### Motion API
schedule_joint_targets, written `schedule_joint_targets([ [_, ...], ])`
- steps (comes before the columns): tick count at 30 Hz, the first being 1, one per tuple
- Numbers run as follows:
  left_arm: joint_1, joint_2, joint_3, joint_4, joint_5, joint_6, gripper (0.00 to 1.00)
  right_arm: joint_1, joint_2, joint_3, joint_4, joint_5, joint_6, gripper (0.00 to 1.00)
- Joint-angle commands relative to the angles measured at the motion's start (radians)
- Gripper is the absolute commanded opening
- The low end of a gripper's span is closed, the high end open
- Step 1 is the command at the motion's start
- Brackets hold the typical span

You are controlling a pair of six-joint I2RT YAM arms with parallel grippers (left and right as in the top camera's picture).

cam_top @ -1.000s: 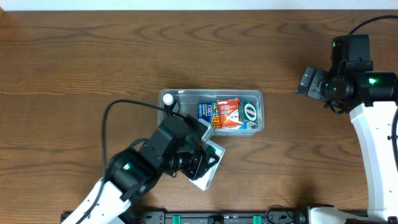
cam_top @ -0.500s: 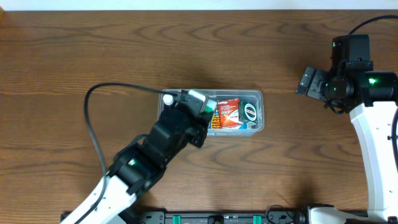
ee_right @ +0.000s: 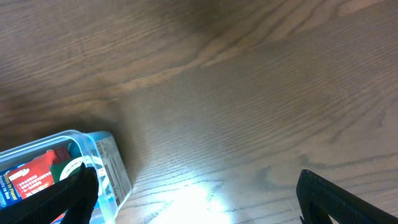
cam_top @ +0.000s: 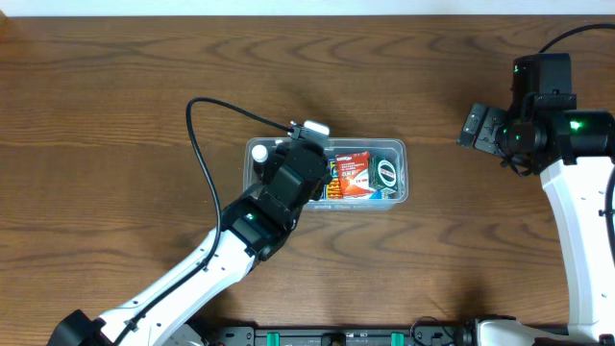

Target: Pack container

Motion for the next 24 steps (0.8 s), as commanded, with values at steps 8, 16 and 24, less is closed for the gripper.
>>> schedule_joint_targets([
  [8,-0.001,-0.005,0.016,-0.079,-0.085,-0.179,0.45,-0.004,0.005,0.001,-0.001,0.004,0.003,0.99],
  [16,-0.001,-0.003,0.016,-0.113,-0.084,-0.244,0.45,-0.004,0.005,0.001,-0.001,0.004,0.003,0.99],
  [24,0.002,0.005,0.016,-0.114,-0.084,-0.254,0.51,-0.004,0.005,0.001,-0.001,0.004,0.003,0.99],
])
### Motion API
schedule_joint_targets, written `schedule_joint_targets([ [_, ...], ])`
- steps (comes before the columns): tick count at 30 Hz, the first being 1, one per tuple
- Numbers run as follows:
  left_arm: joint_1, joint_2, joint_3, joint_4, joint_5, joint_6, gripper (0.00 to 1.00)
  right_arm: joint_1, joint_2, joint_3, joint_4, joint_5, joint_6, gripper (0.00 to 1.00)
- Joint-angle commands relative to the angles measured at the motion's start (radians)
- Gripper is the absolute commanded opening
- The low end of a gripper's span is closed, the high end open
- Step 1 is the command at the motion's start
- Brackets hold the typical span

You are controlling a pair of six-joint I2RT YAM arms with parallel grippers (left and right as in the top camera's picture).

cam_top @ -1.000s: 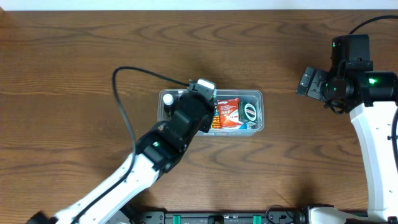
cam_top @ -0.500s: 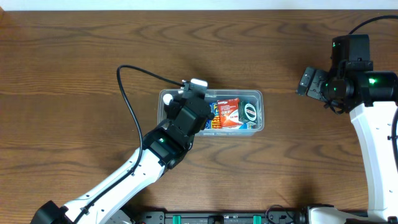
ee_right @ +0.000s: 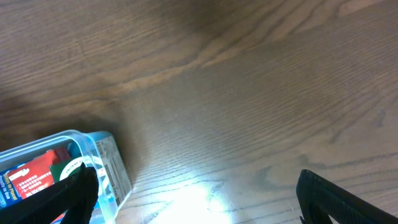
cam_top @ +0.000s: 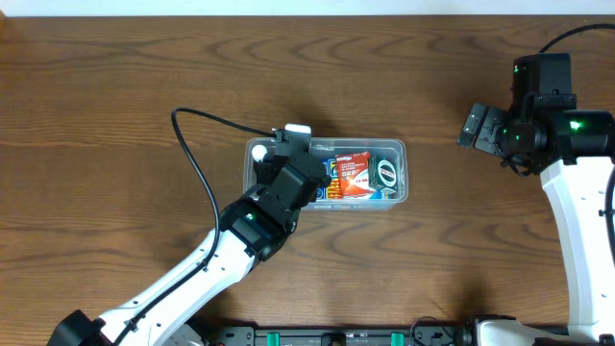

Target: Pack container

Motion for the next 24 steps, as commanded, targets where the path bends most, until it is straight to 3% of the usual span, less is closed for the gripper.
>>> schedule_joint_targets([
  [1,0.002,0.009,0.016,-0.007,-0.024,-0.022,0.54,-0.004,0.005,0.001,-0.001,0.004,0.003,0.99],
  [6,0.002,0.012,0.016,-0.034,-0.024,-0.022,0.62,-0.004,0.005,0.001,-0.001,0.004,0.003,0.99],
  [21,0.002,0.012,0.016,-0.047,-0.024,-0.022,0.63,-0.004,0.005,0.001,-0.001,0.004,0.003,0.99],
  [24,0.002,0.011,0.016,-0.047,-0.024,-0.021,0.74,-0.004,0.005,0.001,-0.001,0.004,0.003,0.99],
])
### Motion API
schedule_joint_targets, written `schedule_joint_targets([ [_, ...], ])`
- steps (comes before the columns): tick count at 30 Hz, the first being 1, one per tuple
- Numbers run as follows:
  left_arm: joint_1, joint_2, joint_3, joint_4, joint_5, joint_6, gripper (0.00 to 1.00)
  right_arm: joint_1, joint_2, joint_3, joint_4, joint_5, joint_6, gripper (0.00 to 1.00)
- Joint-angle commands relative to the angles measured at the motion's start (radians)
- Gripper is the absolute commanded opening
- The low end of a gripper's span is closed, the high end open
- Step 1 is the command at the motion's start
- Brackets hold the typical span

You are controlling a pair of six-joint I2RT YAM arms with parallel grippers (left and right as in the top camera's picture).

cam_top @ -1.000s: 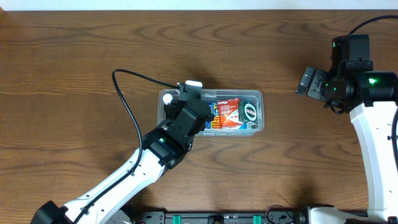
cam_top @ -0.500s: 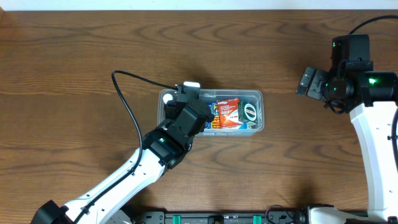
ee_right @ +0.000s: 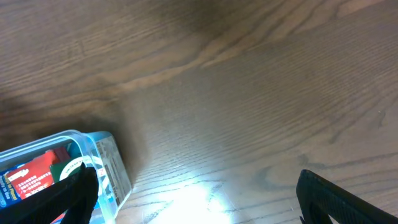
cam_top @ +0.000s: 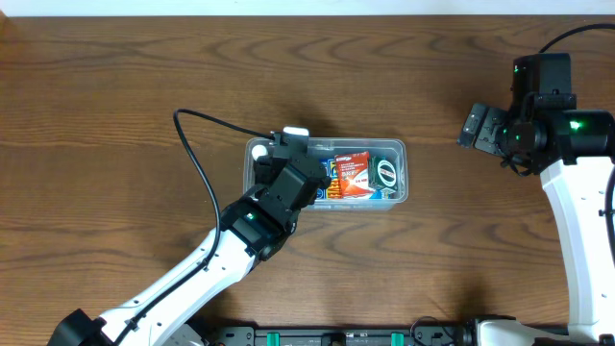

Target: Pack container

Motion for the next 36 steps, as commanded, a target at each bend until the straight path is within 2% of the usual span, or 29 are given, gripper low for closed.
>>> schedule_joint_targets([
  [1,0.002,0.009,0.016,-0.002,-0.021,-0.002,0.83,-0.004,0.005,0.001,-0.001,0.004,0.003,0.99],
  [3,0.002,0.009,0.016,0.0,-0.021,-0.003,0.89,-0.004,0.005,0.001,-0.001,0.004,0.002,0.99],
  [8,0.002,0.009,0.016,-0.006,-0.016,-0.003,0.89,-0.004,0.005,0.001,-0.001,0.003,0.003,0.99],
  [13,0.002,0.004,0.018,-0.019,0.038,-0.003,0.74,-0.004,0.005,0.001,-0.001,0.004,0.003,0.99],
  [16,0.002,-0.012,0.042,-0.061,0.076,-0.003,0.69,-0.004,0.005,0.001,-0.001,0.003,0.003,0.99],
  [20,0.002,-0.017,0.17,-0.253,0.081,-0.007,0.66,-0.004,0.005,0.001,-0.001,0.004,0.003,0.99],
  [25,0.002,-0.017,0.365,-0.515,0.081,-0.006,0.66,-0.004,0.005,0.001,-0.001,0.004,0.003,0.99],
  [26,0.002,-0.018,0.399,-0.557,0.081,-0.006,0.66,-0.004,0.005,0.001,-0.001,0.004,0.003,0.99],
  [29,0.002,-0.029,0.468,-0.637,0.081,-0.006,0.83,-0.004,0.005,0.001,-0.001,0.004,0.003,0.99],
  [32,0.0,-0.064,0.484,-0.649,0.081,-0.006,0.97,-0.004,0.005,0.001,-0.001,0.004,0.002,0.99],
  [33,-0.002,-0.08,0.484,-0.649,0.081,-0.006,1.0,-0.004,0.005,0.001,-0.001,0.004,0.002,0.99],
  [36,-0.013,-0.138,0.484,-0.65,0.08,-0.003,0.98,-0.004,0.005,0.001,-0.001,0.004,0.003,0.99],
])
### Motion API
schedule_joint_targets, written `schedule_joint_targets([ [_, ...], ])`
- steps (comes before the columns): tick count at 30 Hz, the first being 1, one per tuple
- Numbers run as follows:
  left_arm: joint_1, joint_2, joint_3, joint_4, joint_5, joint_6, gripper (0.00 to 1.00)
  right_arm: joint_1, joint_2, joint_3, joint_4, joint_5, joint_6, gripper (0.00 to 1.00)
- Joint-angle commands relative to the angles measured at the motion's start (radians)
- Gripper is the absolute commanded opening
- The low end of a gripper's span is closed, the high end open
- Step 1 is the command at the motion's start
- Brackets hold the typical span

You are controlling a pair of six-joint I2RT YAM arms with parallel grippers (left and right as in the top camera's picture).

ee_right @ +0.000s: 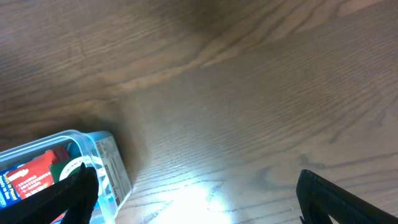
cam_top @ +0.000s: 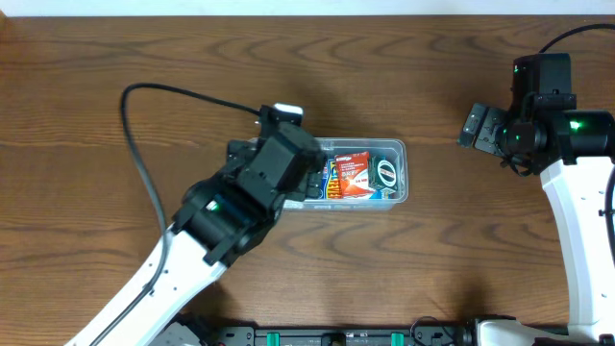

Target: Pack container

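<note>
The clear plastic container (cam_top: 400, 183) lies at the table's middle and holds a red packet (cam_top: 354, 173) and a green-and-white round item (cam_top: 386, 173). My left gripper (cam_top: 286, 159) hangs high over the container's left end and covers it; its fingers are hidden under the wrist. My right gripper (cam_top: 478, 128) stays far to the right of the container, open and with nothing in it. In the right wrist view the container's corner (ee_right: 102, 165) shows at lower left, and the right gripper (ee_right: 199, 202) hovers over bare wood with one dark fingertip (ee_right: 329, 196) at the right.
A black cable (cam_top: 144, 125) loops from the left wrist over the table to the left of the container. The right arm's white link (cam_top: 577, 231) runs along the right edge. Brown wood lies all round the container.
My left arm now stands higher and further left, looking larger from above and covering the container's left end. Its cable loop has swung out to the left. The right arm has not moved.
My left gripper was low over the container's left half, with a white round thing visible at that end. It then sat slightly further left and stayed there. Now it is raised above that end. The packets and the right arm kept their places.
</note>
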Motion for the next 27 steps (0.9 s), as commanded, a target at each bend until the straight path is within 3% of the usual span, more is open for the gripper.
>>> schedule_joint_targets([
  [1,-0.014,-0.075,0.02,-0.007,-0.002,0.001,0.98,-0.004,0.005,0.001,-0.001,0.004,0.003,0.99],
  [11,-0.027,-0.262,0.019,-0.218,0.047,-0.017,0.98,-0.004,0.005,0.001,-0.001,0.004,0.003,0.99],
  [23,-0.025,-0.413,-0.002,-0.248,-0.033,-0.025,0.98,-0.004,0.005,0.001,-0.001,0.004,0.003,0.99],
  [27,0.056,-0.464,-0.032,-0.208,-0.031,-0.025,0.98,-0.004,0.005,0.001,-0.001,0.004,0.003,0.99],
])
